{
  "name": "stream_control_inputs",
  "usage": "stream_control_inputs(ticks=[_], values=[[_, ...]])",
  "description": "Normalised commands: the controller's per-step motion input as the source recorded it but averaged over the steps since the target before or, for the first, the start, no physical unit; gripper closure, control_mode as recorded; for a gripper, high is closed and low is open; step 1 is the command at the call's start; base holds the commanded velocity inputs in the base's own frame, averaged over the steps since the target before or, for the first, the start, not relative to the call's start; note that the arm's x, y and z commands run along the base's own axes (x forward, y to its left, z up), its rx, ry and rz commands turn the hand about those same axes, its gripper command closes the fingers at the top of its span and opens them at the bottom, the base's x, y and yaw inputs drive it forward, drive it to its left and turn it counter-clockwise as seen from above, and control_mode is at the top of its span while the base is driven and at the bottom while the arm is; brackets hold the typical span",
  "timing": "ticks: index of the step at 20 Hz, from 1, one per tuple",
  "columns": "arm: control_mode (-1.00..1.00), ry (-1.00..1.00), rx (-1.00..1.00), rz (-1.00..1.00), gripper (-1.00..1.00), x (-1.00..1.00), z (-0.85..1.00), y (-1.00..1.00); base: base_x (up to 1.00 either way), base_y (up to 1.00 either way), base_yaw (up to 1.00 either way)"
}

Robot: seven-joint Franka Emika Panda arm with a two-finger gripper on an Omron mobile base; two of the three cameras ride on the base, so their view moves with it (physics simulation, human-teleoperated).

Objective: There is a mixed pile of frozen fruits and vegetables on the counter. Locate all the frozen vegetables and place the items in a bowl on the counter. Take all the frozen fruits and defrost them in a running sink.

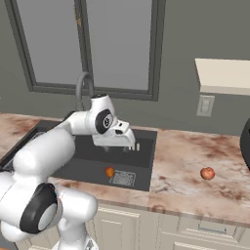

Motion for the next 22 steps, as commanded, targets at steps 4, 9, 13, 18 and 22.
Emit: stream_control_inputs(ticks=[4,9,13,18,22], values=[[-1.00,-0.02,-0.04,-0.07,-1.00,-0.18,0.36,-0.64,0.00,0.00,0.00],[-1.00,0.00,0.01,-0.10,-1.00,-0.07,0.30,-0.67,0.00,0.00,0.00],[-1.00,0.00,0.00,-0.11,-1.00,0.00,-0.20,-0.55,0.00,0.00,0.00],[-1.00,0.00,0.02,-0.18,-1.00,0.00,-0.25,-0.72,0.00,0.00,0.00],[-1.00,-0.02,0.01,-0.20,-1.00,-0.01,-0.06,-0.77,0.00,0.00,0.00]])
